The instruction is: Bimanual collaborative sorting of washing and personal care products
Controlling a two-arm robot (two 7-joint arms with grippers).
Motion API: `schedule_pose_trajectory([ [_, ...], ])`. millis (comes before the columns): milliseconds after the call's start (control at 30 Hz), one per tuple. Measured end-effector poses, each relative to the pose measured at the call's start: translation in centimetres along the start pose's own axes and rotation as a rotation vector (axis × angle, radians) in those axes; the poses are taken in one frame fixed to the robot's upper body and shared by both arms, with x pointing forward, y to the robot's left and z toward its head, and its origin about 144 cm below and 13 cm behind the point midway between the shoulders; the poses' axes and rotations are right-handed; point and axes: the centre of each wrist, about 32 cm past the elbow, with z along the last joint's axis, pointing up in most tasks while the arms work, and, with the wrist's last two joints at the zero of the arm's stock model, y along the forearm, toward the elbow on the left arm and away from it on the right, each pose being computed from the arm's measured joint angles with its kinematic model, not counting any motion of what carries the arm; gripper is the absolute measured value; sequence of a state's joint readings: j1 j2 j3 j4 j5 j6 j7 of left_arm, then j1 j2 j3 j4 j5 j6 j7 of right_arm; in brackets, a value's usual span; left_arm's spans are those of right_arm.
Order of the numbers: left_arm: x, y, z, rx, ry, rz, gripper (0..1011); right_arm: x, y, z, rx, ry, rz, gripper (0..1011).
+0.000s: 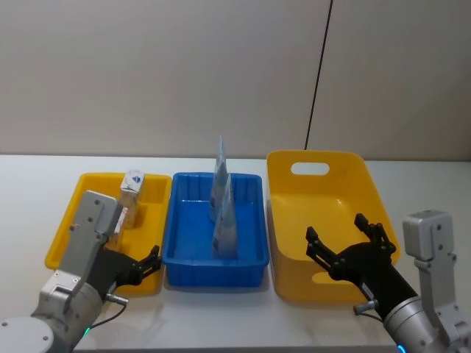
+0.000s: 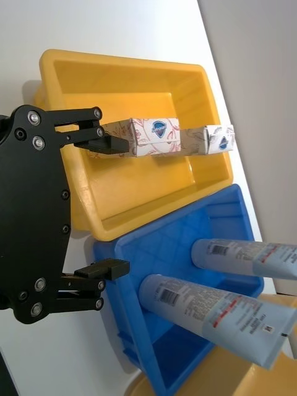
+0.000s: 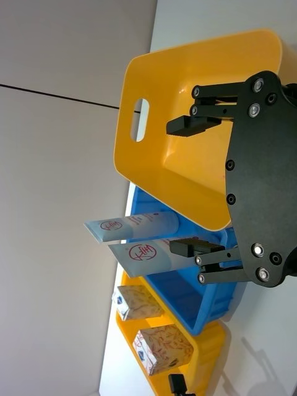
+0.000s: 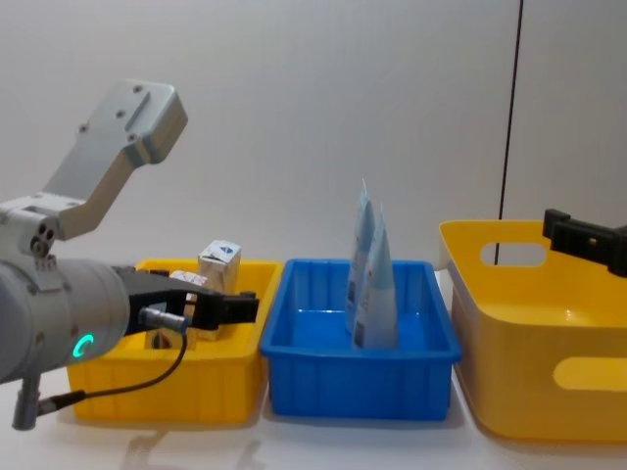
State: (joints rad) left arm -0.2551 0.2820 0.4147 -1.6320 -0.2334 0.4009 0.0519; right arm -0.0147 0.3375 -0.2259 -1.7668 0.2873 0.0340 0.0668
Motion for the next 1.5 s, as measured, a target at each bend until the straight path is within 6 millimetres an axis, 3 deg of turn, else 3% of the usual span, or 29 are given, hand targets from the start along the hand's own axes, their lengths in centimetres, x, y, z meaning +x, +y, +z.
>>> schedule_pose_trajectory([
  [1500, 4.6, -4.5, -1.7, 0.071, 0.007, 0.041, 1001, 0.0, 0.0, 0.0, 0.0, 0.0, 0.0, 1000],
])
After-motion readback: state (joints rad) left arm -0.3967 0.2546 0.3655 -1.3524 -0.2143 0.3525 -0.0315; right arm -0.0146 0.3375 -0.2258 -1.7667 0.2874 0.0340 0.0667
